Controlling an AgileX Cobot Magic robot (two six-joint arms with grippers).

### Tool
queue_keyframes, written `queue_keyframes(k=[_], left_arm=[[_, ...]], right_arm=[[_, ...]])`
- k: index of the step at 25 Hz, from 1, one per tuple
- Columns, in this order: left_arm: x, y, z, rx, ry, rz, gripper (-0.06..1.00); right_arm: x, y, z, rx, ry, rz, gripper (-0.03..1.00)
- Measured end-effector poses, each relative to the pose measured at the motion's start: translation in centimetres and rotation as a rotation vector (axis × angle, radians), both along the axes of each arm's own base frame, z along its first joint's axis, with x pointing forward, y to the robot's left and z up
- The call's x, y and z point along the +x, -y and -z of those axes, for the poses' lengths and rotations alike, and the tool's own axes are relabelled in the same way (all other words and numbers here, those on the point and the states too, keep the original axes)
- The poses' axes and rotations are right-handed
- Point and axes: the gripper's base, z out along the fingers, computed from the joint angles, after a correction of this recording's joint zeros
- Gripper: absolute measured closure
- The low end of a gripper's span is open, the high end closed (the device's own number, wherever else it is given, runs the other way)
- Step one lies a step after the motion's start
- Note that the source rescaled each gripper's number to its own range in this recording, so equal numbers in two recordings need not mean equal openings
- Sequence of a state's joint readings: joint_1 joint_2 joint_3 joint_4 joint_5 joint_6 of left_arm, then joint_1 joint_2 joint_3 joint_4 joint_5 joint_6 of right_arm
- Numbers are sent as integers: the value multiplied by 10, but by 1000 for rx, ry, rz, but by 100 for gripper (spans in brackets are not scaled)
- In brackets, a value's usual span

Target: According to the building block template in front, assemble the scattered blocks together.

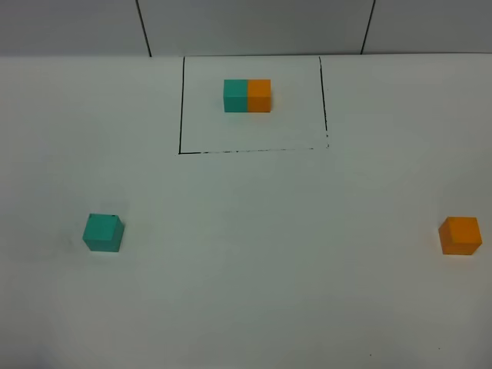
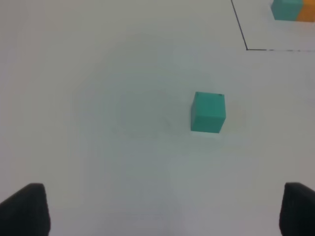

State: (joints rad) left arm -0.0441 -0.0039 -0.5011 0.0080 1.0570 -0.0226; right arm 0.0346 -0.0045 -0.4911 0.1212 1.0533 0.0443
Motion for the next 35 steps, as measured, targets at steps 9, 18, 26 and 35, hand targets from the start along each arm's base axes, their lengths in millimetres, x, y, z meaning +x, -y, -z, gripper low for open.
queue_keyframes(k=[9, 18, 26, 35], left_arm=[[0, 0, 0, 0, 0, 0, -3], [0, 0, 0, 0, -1, 0, 5], [17, 0, -2, 12, -115, -4, 6], [101, 9, -46, -37, -425, 22, 8]], right_arm=[[0, 0, 0, 0, 0, 0, 7], [0, 0, 0, 0, 0, 0, 7], [0, 0, 0, 0, 0, 0, 7], [0, 0, 0, 0, 0, 0, 7]])
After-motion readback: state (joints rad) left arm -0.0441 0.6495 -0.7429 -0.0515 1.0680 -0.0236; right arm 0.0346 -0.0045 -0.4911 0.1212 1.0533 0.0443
